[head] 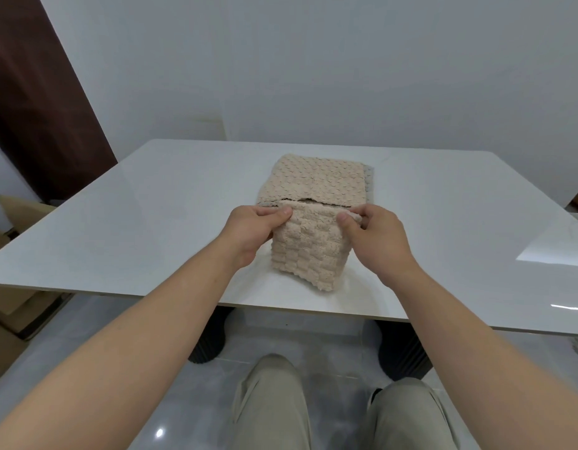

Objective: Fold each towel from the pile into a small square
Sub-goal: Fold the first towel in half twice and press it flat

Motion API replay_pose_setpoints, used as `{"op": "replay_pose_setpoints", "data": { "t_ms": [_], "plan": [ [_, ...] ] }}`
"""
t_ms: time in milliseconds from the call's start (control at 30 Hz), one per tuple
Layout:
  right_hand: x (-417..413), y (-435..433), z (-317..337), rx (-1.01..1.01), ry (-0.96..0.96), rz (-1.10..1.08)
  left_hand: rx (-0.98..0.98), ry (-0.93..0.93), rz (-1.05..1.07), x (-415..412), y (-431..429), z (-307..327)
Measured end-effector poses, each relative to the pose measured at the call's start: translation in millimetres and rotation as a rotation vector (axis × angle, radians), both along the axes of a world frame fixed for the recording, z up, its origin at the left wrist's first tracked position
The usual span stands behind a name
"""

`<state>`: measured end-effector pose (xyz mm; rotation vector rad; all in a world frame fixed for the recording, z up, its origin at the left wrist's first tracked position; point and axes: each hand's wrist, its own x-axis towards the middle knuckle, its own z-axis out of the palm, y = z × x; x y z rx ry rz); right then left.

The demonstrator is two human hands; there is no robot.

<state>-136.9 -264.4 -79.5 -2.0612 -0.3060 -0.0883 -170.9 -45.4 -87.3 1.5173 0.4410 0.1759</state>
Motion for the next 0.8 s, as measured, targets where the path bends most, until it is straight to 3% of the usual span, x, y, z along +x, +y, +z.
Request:
{"op": "replay_pose_setpoints", "data": {
  "t_ms": [100, 300, 467, 567, 667, 800],
  "plan": [
    [0.9, 1.4, -3.8, 0.073, 0.052, 0.022, 0.096, -0.043, 0.005, -1.8, -4.8, -2.9],
    [-3.8, 9.3, -11.9, 0.337, 0.228, 0.012, 0.682, -0.161, 0.101, -13.3, -32.2, 4.1],
    [-12.5, 13.1, -22.2, 0.631, 0.614, 0.047, 0.798, -0.189, 0.145, -7.1, -38.6, 4.4],
    [-17.6, 13.3, -27.4, 0.584, 0.705, 0.072, 0.757, -0.166, 0.136, -1.1, -40.4, 4.2],
    [-13.7, 13.7, -33.7, 0.458, 0.591, 0.032, 0.791, -0.154, 0.104, 0.1, -41.4, 3.0],
    [-12.0, 12.7, -35.9, 0.272, 0.406, -0.045, 0.984, -0.114, 0.09, -2.1, -41.9, 5.5]
  ]
}}
